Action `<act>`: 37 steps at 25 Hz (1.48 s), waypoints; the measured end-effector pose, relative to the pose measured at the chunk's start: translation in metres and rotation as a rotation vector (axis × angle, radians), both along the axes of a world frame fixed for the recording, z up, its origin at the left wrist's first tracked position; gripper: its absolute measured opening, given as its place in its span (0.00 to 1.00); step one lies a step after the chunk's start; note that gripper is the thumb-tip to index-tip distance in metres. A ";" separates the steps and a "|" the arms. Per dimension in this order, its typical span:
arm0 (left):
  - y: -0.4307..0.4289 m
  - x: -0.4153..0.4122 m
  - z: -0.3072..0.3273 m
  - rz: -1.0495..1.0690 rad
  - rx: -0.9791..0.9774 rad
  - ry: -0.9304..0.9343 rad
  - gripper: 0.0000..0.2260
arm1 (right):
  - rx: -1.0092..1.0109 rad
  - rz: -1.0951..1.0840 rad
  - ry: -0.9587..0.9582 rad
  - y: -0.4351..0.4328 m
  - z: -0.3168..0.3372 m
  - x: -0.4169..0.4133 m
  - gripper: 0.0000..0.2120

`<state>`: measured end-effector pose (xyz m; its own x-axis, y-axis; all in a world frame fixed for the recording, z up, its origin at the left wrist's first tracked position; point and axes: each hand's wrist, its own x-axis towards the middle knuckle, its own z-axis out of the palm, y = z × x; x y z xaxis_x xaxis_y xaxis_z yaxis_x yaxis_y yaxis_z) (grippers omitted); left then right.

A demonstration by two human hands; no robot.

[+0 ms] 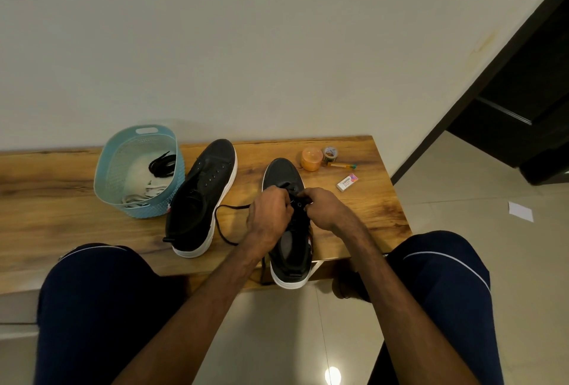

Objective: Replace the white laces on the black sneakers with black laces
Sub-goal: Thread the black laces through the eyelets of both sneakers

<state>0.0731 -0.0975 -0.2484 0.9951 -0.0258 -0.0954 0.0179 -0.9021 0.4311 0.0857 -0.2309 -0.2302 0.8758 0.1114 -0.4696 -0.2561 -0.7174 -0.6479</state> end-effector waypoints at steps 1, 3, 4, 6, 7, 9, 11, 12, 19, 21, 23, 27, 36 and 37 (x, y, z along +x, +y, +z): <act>0.000 0.000 0.000 -0.015 -0.002 -0.015 0.06 | -0.007 0.007 -0.004 0.000 0.000 0.000 0.23; 0.001 0.001 -0.001 -0.032 -0.006 -0.047 0.06 | 0.003 0.007 0.004 0.000 0.000 0.002 0.23; 0.003 0.001 -0.002 -0.029 -0.009 -0.066 0.07 | 0.032 0.003 0.014 -0.001 0.000 0.003 0.21; 0.004 0.001 -0.007 -0.015 -0.030 -0.099 0.07 | 0.117 -0.030 0.029 -0.004 -0.003 0.004 0.12; 0.005 0.001 -0.009 -0.013 -0.046 -0.111 0.07 | 0.164 -0.073 0.035 -0.005 -0.004 0.004 0.09; 0.007 0.002 -0.013 -0.023 -0.082 -0.109 0.09 | 0.225 -0.211 0.003 -0.003 -0.011 0.003 0.09; 0.010 0.001 -0.015 -0.039 -0.107 -0.091 0.12 | 0.227 -0.332 -0.085 0.003 -0.019 0.000 0.04; 0.014 -0.001 -0.016 -0.029 -0.116 -0.092 0.16 | 0.237 -0.370 -0.110 0.006 -0.024 -0.002 0.03; 0.033 -0.029 -0.027 0.211 -0.080 -0.039 0.48 | 1.109 -0.747 -0.192 -0.008 0.024 0.009 0.07; 0.029 -0.029 -0.029 0.235 -0.116 -0.011 0.49 | 1.189 -0.695 -0.301 -0.032 0.044 0.015 0.07; 0.025 -0.029 -0.031 0.261 -0.161 0.031 0.50 | 0.725 -0.523 -0.381 -0.040 0.046 0.013 0.06; 0.024 -0.032 -0.034 0.305 -0.217 0.065 0.49 | -0.092 0.014 -0.282 -0.008 0.004 -0.002 0.08; 0.024 -0.033 -0.038 0.303 -0.188 0.044 0.47 | 0.474 -0.360 -0.468 -0.012 0.017 0.004 0.04; 0.024 -0.033 -0.039 0.301 -0.188 0.041 0.47 | 0.660 -0.437 -0.423 -0.016 0.021 0.008 0.05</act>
